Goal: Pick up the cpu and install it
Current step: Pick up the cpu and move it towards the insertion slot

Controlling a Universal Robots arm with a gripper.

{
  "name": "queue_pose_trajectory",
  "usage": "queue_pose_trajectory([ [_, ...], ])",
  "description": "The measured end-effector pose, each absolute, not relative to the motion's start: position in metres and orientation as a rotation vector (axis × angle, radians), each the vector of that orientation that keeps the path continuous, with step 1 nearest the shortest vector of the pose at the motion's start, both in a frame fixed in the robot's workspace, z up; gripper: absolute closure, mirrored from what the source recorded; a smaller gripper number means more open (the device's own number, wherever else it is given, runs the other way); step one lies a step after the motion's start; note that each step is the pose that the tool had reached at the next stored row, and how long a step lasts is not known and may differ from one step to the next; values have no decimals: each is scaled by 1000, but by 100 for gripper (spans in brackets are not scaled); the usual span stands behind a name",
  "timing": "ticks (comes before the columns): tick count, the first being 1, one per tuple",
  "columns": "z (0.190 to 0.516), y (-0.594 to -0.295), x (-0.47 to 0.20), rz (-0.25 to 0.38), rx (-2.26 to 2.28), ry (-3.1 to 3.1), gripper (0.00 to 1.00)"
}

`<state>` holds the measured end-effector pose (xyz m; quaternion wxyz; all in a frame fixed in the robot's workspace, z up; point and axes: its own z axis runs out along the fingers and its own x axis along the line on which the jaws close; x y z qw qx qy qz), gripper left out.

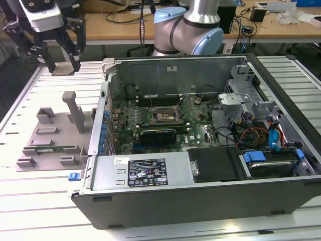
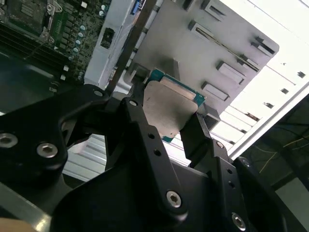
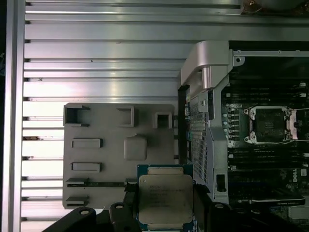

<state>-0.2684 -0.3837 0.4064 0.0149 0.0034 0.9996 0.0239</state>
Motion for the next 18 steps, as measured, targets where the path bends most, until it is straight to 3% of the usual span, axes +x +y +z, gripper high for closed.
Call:
queue_pose_trajectory([
  [18,406,-384,-205,74,11,3111,45],
])
